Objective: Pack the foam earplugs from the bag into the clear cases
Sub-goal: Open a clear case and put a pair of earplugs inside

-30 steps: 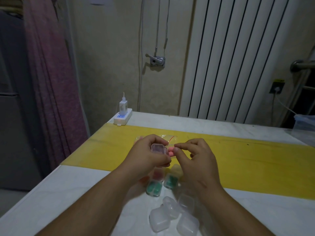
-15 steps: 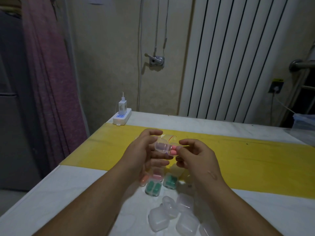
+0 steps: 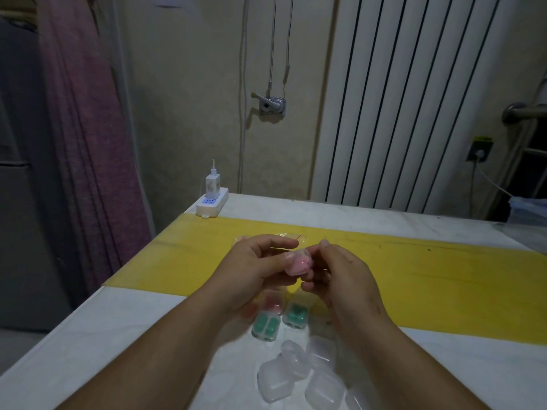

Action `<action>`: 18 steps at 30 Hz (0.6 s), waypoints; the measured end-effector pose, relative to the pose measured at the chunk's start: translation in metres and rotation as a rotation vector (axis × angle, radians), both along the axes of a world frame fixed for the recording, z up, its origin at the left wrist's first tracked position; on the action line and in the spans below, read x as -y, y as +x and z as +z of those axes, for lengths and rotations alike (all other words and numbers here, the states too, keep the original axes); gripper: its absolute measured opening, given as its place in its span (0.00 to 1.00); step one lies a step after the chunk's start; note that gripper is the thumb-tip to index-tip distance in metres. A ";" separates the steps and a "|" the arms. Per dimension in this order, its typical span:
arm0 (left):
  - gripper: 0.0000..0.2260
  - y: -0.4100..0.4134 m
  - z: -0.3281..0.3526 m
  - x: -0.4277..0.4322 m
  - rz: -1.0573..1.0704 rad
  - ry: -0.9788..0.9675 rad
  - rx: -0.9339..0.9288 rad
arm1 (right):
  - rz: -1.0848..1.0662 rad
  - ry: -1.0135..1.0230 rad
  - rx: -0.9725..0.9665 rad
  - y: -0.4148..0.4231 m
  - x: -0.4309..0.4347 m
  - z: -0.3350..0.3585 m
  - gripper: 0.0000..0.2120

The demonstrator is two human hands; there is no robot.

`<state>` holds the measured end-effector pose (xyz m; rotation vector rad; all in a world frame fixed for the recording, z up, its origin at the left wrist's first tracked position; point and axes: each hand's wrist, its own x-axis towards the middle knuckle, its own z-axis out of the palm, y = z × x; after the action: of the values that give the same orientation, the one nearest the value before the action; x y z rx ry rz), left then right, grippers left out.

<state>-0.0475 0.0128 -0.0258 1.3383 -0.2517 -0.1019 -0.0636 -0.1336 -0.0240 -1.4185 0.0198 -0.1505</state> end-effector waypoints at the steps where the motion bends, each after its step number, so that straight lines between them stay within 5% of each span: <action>1: 0.10 0.001 0.000 0.000 0.010 0.010 0.005 | 0.015 0.038 -0.009 -0.001 -0.001 0.001 0.19; 4: 0.12 0.001 0.000 0.000 0.044 0.037 0.026 | 0.048 0.026 -0.042 -0.002 0.001 0.002 0.22; 10: 0.08 0.005 0.000 -0.004 0.109 0.066 0.066 | -0.009 -0.076 0.050 -0.001 0.002 -0.001 0.02; 13: 0.08 0.009 0.004 -0.010 0.195 0.061 0.075 | -0.046 -0.093 0.111 0.002 0.007 0.004 0.02; 18: 0.08 0.014 0.002 -0.018 0.298 0.127 0.111 | 0.129 -0.623 0.017 -0.005 0.015 0.006 0.05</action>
<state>-0.0331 0.0311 -0.0236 1.4955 -0.1387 0.2104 -0.0690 -0.1482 -0.0175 -2.0337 -0.1441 -0.0617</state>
